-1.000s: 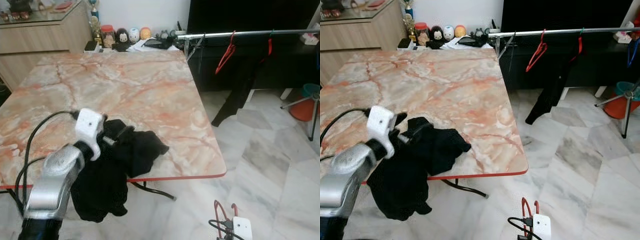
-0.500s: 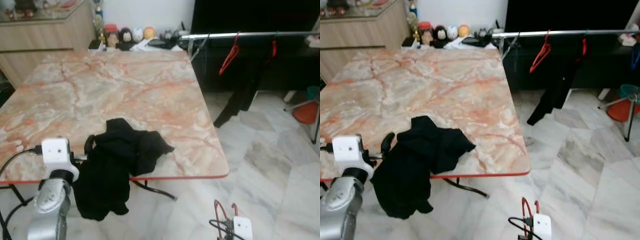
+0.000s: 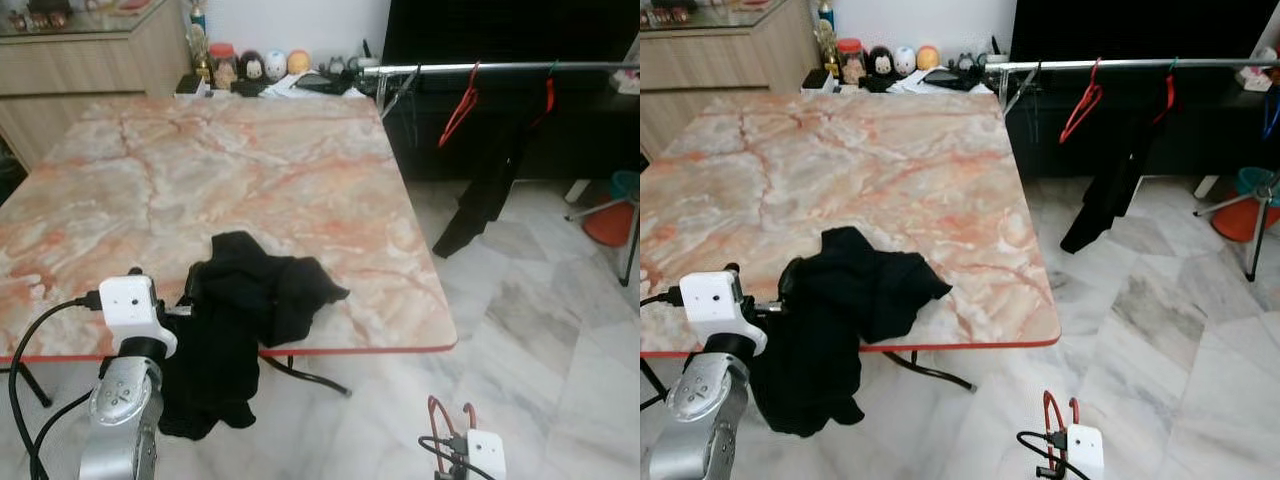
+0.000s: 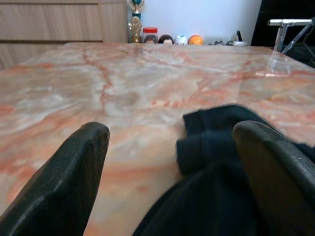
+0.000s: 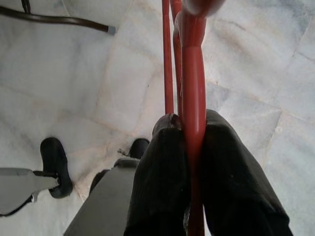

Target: Hang hanger

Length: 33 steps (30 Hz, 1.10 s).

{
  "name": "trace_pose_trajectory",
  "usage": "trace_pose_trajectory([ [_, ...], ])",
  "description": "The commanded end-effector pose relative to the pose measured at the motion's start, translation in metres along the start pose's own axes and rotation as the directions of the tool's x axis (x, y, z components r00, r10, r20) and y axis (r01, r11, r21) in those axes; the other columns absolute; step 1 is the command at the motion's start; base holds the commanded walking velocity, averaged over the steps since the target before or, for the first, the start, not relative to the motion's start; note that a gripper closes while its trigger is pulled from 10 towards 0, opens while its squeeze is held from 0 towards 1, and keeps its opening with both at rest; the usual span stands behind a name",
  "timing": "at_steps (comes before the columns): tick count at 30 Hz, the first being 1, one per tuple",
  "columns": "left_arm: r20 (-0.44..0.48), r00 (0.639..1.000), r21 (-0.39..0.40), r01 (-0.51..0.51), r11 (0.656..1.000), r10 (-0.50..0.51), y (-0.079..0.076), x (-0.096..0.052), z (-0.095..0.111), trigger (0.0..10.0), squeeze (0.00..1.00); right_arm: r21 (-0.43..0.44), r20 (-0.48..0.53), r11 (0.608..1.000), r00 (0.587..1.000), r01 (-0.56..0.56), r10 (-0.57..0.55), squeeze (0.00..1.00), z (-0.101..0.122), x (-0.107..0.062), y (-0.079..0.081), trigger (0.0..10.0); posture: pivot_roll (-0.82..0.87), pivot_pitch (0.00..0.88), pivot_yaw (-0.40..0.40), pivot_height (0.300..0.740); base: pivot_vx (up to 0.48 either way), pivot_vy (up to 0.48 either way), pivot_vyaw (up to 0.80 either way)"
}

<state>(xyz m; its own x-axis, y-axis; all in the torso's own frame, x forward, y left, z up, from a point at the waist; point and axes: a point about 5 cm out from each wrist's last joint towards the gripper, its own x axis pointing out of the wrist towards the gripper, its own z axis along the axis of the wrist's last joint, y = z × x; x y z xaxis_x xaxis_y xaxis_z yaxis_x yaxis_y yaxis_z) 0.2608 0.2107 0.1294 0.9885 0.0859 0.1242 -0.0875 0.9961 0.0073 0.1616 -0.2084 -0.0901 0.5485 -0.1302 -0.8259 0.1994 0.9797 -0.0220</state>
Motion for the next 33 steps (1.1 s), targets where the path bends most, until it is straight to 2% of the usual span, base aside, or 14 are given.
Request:
trace_pose_trajectory([
  [1, 0.003, 1.000, 0.021, -0.004, 1.000, 0.004, 0.001, 0.000, -0.001, 10.0, 0.00, -0.001, 0.001, 1.000, 1.000, 0.000, 0.000, 0.00, -0.001, 0.000, -0.001, 10.0, 0.15, 0.000, -0.029, 0.740, -0.270, 0.000, 0.00],
  [21, -0.011, 1.000, 0.028, -0.006, 1.000, 0.007, 0.002, 0.001, -0.006, 10.0, 0.00, 0.001, 0.003, 1.000, 1.000, -0.004, 0.004, 0.00, 0.000, 0.000, 0.001, 10.0, 0.15, 0.000, -0.025, 0.740, -0.262, 0.000, 0.00],
  [30, -0.112, 0.994, 0.043, 0.022, 0.999, -0.017, 0.007, -0.004, -0.028, 10.0, 0.00, 0.001, 0.002, 1.000, 1.000, -0.007, 0.007, 0.00, 0.000, 0.000, 0.002, 10.0, 0.16, 0.000, -0.023, 0.740, -0.110, 0.000, 0.00],
  [32, -0.160, 0.987, 0.048, 0.040, 0.998, -0.032, 0.009, -0.006, -0.037, 10.0, 0.00, 0.003, 0.002, 1.000, 1.000, -0.007, 0.007, 0.00, 0.000, 0.000, 0.003, 10.0, 0.16, 0.000, -0.024, 0.740, 0.000, 0.000, 0.00],
  [33, -0.208, 0.978, 0.076, 0.040, 0.996, -0.024, 0.013, -0.007, -0.045, 10.0, 0.00, 0.002, 0.002, 1.000, 1.000, -0.008, 0.008, 0.00, 0.000, 0.000, 0.003, 10.0, 0.16, 0.000, -0.023, 0.740, 0.000, 0.000, 0.00],
])
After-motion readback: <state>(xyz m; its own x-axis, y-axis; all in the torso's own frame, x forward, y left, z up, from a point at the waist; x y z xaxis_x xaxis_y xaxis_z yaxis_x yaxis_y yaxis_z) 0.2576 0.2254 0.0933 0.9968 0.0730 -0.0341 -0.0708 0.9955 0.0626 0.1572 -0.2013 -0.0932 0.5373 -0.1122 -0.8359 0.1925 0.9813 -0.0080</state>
